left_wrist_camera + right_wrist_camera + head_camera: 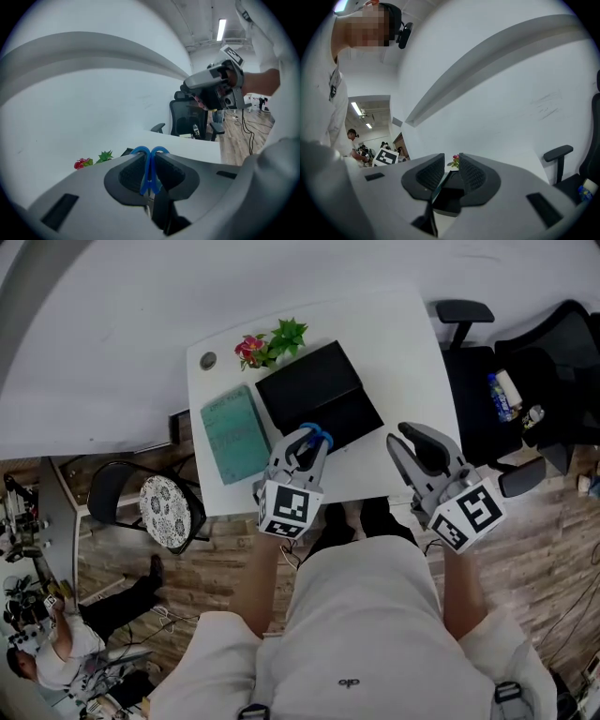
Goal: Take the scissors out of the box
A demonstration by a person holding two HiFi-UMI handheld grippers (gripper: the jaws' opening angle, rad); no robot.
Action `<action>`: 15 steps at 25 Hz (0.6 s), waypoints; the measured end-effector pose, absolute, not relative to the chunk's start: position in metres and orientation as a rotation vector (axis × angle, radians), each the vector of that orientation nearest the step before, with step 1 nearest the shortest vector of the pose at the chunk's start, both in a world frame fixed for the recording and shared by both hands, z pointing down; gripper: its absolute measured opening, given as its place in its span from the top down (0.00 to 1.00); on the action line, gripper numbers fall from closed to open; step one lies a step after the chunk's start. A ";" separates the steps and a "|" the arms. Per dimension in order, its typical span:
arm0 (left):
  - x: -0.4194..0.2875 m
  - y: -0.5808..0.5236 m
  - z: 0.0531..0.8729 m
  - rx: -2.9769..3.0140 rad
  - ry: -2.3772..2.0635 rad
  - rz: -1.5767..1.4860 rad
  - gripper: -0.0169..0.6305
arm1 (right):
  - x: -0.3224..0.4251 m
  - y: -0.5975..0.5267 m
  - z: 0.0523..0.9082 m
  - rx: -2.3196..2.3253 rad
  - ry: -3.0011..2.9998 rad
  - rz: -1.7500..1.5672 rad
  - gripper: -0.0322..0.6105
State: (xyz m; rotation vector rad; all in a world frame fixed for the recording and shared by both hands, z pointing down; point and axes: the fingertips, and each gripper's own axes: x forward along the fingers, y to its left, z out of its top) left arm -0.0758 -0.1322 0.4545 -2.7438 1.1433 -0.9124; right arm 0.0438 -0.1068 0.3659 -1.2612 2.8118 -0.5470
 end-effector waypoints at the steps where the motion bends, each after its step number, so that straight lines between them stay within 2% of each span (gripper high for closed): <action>1: -0.079 -0.130 0.450 -2.757 1.140 -0.884 0.85 | 0.038 -0.103 0.365 -1.267 2.815 -0.543 0.79; 15: -0.119 -0.082 0.381 -2.978 1.114 -0.421 0.85 | -0.019 -0.041 0.351 -1.388 2.792 -0.483 0.85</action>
